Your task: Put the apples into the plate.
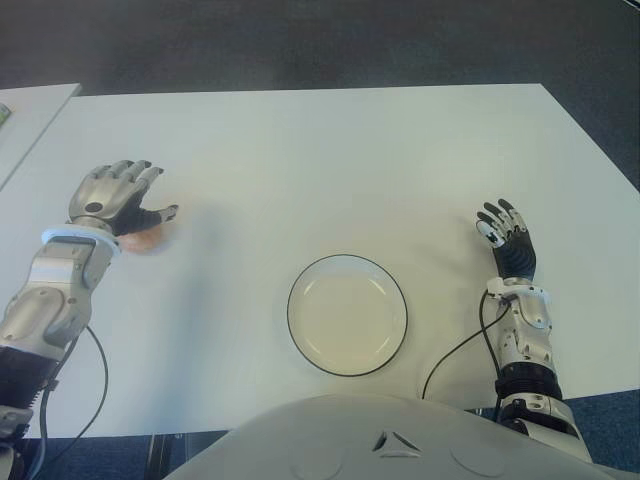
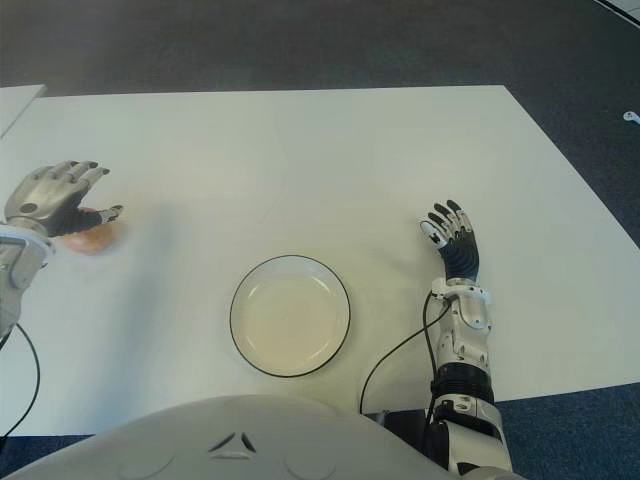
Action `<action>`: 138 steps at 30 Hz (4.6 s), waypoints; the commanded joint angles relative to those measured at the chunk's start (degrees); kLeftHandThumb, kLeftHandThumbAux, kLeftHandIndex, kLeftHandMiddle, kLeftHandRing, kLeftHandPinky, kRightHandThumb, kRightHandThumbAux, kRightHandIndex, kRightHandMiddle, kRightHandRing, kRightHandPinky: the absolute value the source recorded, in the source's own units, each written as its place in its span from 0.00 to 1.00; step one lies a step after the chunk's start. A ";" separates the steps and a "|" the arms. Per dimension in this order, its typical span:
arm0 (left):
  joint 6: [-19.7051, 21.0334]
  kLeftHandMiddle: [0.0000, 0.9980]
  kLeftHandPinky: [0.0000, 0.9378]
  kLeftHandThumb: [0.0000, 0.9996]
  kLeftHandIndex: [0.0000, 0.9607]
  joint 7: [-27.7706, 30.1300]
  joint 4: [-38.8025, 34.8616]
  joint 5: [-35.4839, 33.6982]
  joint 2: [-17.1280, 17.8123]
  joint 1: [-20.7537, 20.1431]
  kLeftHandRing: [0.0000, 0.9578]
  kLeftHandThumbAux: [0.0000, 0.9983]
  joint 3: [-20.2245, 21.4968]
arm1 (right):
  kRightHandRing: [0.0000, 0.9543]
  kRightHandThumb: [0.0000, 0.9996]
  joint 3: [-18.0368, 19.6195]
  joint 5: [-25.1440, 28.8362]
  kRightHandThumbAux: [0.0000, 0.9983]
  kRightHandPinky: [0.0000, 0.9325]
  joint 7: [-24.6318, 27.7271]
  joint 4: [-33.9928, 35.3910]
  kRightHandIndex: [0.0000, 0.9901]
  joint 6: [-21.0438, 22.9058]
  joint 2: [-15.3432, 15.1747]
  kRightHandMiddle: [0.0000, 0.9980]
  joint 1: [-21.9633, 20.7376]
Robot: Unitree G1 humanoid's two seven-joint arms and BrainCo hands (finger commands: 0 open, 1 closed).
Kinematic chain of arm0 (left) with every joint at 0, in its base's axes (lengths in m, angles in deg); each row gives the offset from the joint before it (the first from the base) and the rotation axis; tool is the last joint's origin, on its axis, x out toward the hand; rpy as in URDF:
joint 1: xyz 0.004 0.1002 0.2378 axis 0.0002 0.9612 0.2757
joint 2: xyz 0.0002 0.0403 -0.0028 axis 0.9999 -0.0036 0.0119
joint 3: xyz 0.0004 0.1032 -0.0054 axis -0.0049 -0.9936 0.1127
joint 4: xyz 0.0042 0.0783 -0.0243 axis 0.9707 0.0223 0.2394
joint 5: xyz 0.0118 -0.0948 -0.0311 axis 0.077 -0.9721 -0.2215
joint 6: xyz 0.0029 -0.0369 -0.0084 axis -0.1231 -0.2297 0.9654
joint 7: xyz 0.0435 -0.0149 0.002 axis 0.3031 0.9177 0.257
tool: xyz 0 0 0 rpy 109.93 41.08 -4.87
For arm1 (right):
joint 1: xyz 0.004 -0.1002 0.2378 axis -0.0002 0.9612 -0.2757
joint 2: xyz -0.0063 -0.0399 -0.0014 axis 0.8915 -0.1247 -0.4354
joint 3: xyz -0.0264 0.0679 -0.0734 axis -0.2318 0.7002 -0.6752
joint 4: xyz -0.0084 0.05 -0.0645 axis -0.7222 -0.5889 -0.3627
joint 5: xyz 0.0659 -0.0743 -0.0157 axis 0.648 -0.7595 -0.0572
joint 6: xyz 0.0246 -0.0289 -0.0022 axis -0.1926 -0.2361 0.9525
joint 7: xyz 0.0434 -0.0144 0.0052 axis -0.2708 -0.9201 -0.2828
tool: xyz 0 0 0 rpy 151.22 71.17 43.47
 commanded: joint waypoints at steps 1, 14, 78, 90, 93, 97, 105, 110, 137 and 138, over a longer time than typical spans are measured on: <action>0.57 0.00 0.00 0.24 0.02 1.20 -2.10 0.70 -0.22 3.00 0.00 0.24 2.42 | 0.22 0.23 -0.51 -0.36 0.70 0.24 -0.60 -0.22 0.12 5.72 0.16 0.21 2.44; -0.33 0.01 0.01 0.25 0.03 -1.16 -2.02 0.82 -1.02 10.90 0.00 0.25 7.97 | 0.25 0.26 -1.13 -0.64 0.68 0.27 -2.99 6.76 0.13 9.09 1.21 0.24 4.48; -2.80 0.00 0.00 0.30 0.00 -11.46 13.39 2.79 -3.48 7.04 0.00 0.24 5.39 | 0.30 0.24 -0.88 -1.69 0.66 0.33 -2.86 10.55 0.14 12.90 -1.04 0.28 6.09; -3.91 0.00 0.00 0.30 0.00 -12.54 15.38 2.28 -3.61 5.02 0.00 0.21 4.11 | 0.26 0.24 -0.36 -0.66 0.66 0.27 -0.93 9.31 0.12 12.88 -1.42 0.24 5.44; -4.41 0.00 0.00 0.30 0.00 -12.85 15.96 2.14 -3.83 4.31 0.00 0.21 3.82 | 0.26 0.24 -0.13 -0.90 0.65 0.27 -1.43 10.03 0.12 12.88 -1.18 0.24 5.73; -4.57 0.00 0.00 0.31 0.00 -12.67 16.54 2.11 -4.29 3.20 0.00 0.21 3.16 | 0.28 0.22 -0.34 -2.13 0.65 0.30 -2.23 9.77 0.14 12.88 -1.44 0.27 5.92; -4.82 0.00 0.00 0.31 0.00 -12.41 19.02 2.05 -5.08 0.53 0.00 0.21 1.29 | 0.28 0.23 -0.25 -1.48 0.64 0.28 -1.39 8.33 0.14 11.18 -0.79 0.27 5.85; -4.58 0.00 0.00 0.31 0.00 -11.83 20.41 1.94 -5.69 -0.91 0.00 0.21 0.18 | 0.27 0.24 0.17 -0.65 0.65 0.29 -1.18 7.55 0.13 10.77 -0.50 0.26 5.32; -5.04 0.00 0.00 0.29 0.00 -13.69 30.73 1.26 -9.16 -6.68 0.00 0.19 -5.83 | 0.32 0.24 0.06 -1.19 0.65 0.35 -2.54 12.80 0.15 14.87 -0.45 0.30 7.59; -5.08 0.00 0.00 0.29 0.00 -13.79 30.93 1.18 -9.18 -6.76 0.00 0.19 -5.98 | 0.33 0.24 0.11 -1.12 0.65 0.35 -2.41 12.28 0.15 14.50 -0.38 0.30 7.31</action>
